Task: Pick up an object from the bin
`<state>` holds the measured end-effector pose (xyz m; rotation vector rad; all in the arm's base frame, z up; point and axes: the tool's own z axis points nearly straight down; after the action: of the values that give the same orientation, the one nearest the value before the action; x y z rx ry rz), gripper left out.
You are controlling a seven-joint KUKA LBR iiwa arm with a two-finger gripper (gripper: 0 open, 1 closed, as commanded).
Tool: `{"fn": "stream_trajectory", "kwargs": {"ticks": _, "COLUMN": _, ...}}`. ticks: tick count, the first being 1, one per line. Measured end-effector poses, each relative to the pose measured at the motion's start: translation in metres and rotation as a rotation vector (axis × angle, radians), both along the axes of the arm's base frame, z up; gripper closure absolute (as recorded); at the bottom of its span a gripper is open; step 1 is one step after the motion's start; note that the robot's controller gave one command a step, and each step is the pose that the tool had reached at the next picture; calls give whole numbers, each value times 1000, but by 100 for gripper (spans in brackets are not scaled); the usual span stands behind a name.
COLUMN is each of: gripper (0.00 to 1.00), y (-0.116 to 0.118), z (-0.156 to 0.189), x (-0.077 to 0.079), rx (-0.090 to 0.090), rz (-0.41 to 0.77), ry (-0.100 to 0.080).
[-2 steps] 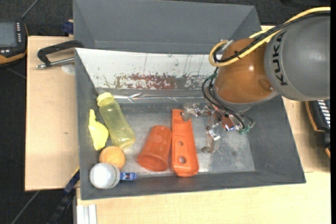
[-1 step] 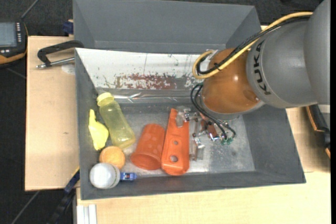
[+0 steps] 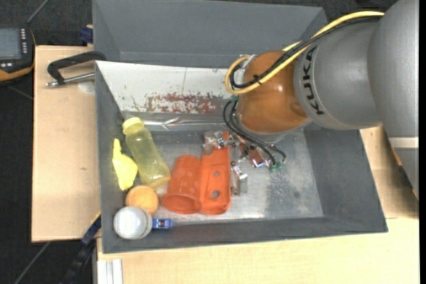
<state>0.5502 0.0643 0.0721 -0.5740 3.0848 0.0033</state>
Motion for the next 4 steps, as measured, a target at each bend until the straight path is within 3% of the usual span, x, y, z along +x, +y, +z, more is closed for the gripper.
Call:
{"fn": "stream_trajectory", "kwargs": {"ticks": 1, "gripper": 100, "y": 35, "z": -2, "x": -13, "rx": 0, "rz": -128, "ry": -5}}
{"fn": "stream_trajectory", "kwargs": {"ticks": 4, "gripper": 100, "y": 39, "z": 8, "x": -7, "rx": 1, "rz": -96, "ry": -7}}
